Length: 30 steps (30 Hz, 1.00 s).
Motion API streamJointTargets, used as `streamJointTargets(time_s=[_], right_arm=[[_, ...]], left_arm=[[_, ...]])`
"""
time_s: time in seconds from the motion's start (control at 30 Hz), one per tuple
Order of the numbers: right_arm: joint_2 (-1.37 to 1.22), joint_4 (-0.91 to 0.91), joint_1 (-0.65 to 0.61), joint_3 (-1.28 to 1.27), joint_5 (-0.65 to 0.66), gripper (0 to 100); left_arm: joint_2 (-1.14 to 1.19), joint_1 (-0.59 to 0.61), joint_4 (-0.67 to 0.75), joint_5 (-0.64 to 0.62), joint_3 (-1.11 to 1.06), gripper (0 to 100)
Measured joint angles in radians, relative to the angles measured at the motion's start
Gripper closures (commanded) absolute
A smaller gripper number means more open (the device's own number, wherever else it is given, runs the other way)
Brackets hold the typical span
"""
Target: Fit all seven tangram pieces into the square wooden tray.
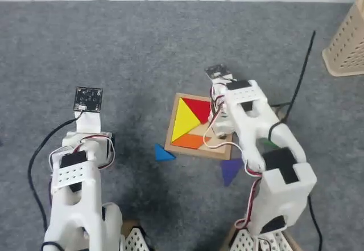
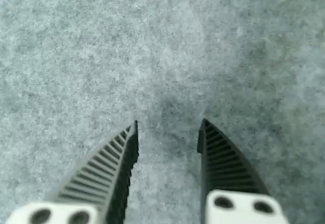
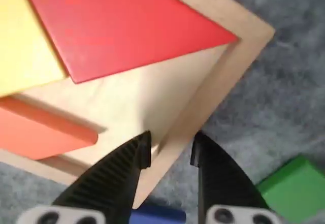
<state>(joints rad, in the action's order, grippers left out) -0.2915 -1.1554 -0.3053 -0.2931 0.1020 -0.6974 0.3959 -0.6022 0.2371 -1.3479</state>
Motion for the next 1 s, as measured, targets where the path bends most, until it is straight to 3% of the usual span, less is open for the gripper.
streamJointTargets(time_s=[0.07, 0.1, 0.3, 0.4, 0.5, 0.73, 1.0], right_arm=[[-0.014, -0.002, 0.009, 0.020, 0.002, 99.8], [-0.018, -0.002, 0.023, 0.031, 0.011, 98.0], [-0.057, -0.020, 0.077, 0.124, 0.333, 99.2], [-0.061, -0.043, 0.080, 0.138, 0.394, 99.2], [-0.061, -0.049, 0.080, 0.144, 0.396, 97.2], [-0.063, -0.152, 0.078, 0.230, 0.258, 78.3], [0.081, -0.281, 0.103, 0.285, 0.229, 80.0]], left_arm=[[0.000, 0.000, 0.000, 0.000, 0.000, 82], [0.000, 0.000, 0.000, 0.000, 0.000, 82], [0.000, 0.000, 0.000, 0.000, 0.000, 82], [0.000, 0.000, 0.000, 0.000, 0.000, 82], [0.000, 0.000, 0.000, 0.000, 0.000, 82], [0.000, 0.000, 0.000, 0.000, 0.000, 82], [0.000, 0.000, 0.000, 0.000, 0.000, 82]])
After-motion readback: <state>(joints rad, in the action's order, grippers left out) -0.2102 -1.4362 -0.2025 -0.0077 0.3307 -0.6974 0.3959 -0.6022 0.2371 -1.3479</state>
